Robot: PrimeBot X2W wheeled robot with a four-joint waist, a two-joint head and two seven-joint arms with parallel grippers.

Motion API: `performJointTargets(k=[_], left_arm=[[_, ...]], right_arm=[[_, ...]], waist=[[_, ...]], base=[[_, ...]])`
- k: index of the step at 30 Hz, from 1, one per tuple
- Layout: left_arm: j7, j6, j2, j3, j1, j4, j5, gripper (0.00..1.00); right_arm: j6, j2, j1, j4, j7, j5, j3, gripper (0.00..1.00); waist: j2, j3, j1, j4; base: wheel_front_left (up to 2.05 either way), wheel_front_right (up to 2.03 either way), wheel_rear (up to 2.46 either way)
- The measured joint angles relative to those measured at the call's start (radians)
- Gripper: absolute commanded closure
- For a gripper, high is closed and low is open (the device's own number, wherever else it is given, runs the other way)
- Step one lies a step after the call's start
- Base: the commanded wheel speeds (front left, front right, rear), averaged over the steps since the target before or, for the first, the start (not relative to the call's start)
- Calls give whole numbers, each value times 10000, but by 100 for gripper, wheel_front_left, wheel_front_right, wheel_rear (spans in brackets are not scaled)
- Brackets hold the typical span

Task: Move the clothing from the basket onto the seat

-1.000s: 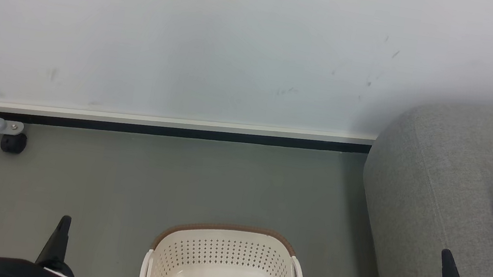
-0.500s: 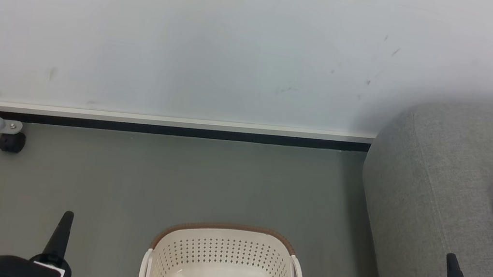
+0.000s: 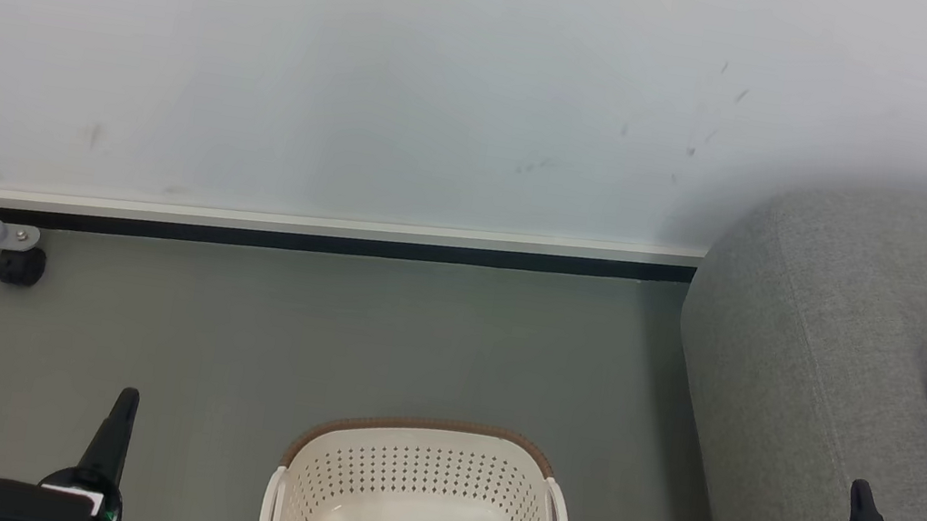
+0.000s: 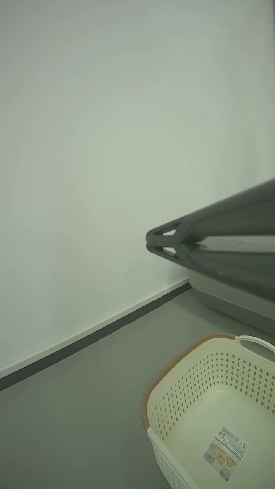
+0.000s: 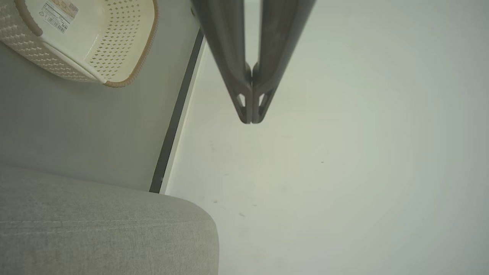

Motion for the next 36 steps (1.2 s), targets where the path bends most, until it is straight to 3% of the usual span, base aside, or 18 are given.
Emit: performJointTargets(k=[8,36], left_arm=[[171,-173,-151,209,-150,115,-882,100],[171,-247,-173,215,-152,132,-1022,100]], right_arm=[[173,167,-4,161,130,1001,-293,100],[176,184,-12,171,130,1014,-309,100]], waist=[[0,20,0,-14],[0,19,0,-13]], base=[[0,0,0],[0,0,0]])
